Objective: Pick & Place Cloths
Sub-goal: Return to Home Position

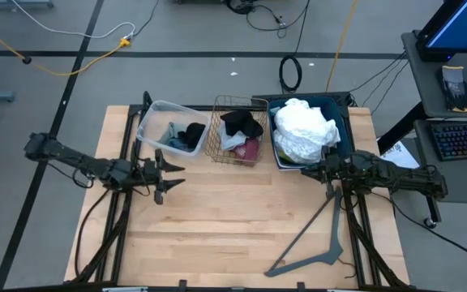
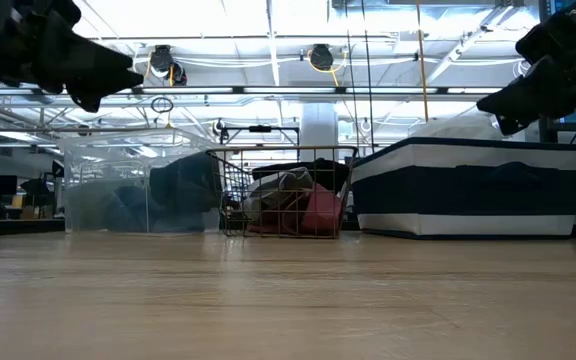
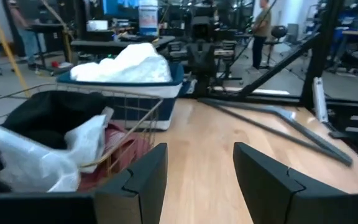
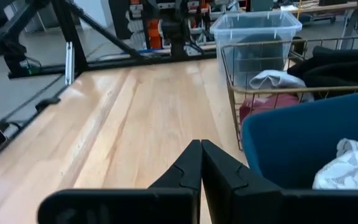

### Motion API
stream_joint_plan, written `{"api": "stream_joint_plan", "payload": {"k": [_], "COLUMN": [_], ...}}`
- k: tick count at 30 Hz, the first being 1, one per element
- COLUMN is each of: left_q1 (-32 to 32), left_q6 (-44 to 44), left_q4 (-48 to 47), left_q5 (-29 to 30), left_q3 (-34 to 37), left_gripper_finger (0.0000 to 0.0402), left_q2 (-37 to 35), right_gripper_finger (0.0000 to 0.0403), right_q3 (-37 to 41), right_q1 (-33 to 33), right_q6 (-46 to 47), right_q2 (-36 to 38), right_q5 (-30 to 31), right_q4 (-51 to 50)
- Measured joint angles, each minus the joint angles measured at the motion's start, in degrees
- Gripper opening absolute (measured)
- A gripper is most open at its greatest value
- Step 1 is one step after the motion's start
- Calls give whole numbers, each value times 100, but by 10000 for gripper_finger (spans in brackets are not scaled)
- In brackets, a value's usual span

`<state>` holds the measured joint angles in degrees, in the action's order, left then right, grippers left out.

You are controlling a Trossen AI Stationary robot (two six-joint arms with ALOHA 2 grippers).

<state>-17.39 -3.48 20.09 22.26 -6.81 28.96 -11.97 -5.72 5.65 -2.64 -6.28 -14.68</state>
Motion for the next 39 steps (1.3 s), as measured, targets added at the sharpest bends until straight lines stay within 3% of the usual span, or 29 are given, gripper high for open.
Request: {"api": "stream_joint_plan", "payload": {"k": [17, 25, 30, 39], "left_q1": [326, 326, 324, 324], "left_q6": [-42, 236, 226, 258], "left_q4": [-1546, -1676, -1334, -1441], "left_q5": [-293, -354, -398, -418], "left_q3": [0, 161, 587, 616], "left_gripper_finger": [184, 184, 184, 184], "left_q2": [-1432, -1932, -2103, -2132], "right_gripper_finger": [0, 0, 0, 0], "right_q3": [2, 133, 359, 372], "right_q1": [0, 0, 0, 0], "right_q6": [-230, -231, -493, -810], "right_q2": [245, 245, 247, 236], "right_q5": [16, 26, 26, 41], "right_q4": [33, 84, 748, 681]}}
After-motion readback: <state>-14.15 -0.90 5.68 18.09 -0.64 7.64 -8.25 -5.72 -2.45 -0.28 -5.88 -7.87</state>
